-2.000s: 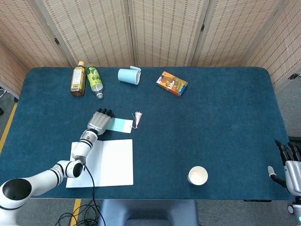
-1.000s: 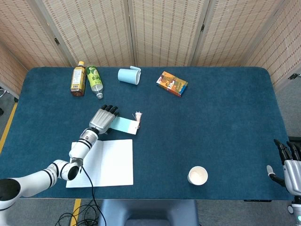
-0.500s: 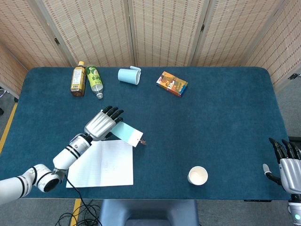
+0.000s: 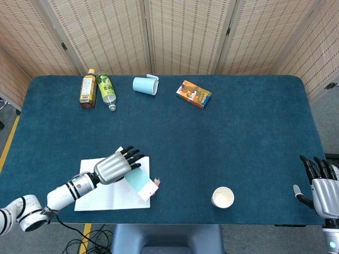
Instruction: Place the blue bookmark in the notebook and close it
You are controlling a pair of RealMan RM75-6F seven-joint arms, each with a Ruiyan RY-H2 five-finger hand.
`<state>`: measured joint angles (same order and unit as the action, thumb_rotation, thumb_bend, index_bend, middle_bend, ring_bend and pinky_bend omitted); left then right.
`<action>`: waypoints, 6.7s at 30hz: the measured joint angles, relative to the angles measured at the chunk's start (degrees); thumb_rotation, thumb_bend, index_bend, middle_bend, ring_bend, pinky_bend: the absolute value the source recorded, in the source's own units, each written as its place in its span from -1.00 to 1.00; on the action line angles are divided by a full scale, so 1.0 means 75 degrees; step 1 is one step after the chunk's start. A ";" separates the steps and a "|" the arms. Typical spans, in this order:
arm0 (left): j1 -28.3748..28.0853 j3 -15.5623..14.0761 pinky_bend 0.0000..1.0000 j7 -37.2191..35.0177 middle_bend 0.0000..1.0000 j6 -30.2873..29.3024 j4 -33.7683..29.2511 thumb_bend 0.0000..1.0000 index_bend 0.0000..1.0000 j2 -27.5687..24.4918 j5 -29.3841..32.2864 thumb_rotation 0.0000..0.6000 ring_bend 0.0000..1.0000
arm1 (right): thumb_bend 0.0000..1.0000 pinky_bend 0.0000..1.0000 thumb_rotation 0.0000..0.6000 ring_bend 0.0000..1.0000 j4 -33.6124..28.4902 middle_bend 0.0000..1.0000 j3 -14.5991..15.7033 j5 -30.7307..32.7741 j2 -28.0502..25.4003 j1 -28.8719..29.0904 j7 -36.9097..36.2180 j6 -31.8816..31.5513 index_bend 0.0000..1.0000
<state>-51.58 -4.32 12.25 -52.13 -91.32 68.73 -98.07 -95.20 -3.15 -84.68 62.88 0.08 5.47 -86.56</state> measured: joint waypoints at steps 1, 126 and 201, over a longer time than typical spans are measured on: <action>-0.0016 -0.0076 -0.67 -0.0053 -0.74 -0.0009 -0.0064 -0.32 -0.18 -0.0027 -0.0182 1.00 -0.77 | -0.40 -0.79 1.00 -0.82 -0.0016 -0.62 0.0003 -0.0003 -0.0001 -0.0001 0.0015 -0.0004 -0.85; 0.0109 -0.0351 -0.75 0.3877 -1.00 0.2063 -0.1641 -0.12 -0.43 0.0384 0.2299 1.00 -1.00 | -0.40 -0.79 1.00 -0.82 0.0456 -0.62 0.0091 -0.0056 0.0253 -0.0152 -0.0544 -0.0108 -0.85; -0.0465 -0.0258 -0.75 0.4216 -1.00 0.0905 -0.1254 -0.08 -0.53 0.0180 0.5183 1.00 -1.00 | -0.40 -0.79 1.00 -0.82 0.0444 -0.62 0.0059 -0.0044 0.0224 -0.0216 -0.0581 -0.0188 -0.85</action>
<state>-55.07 -6.25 43.87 -45.34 -100.72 70.09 -59.19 -91.87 -2.71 -85.01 64.56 -1.54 1.12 -87.97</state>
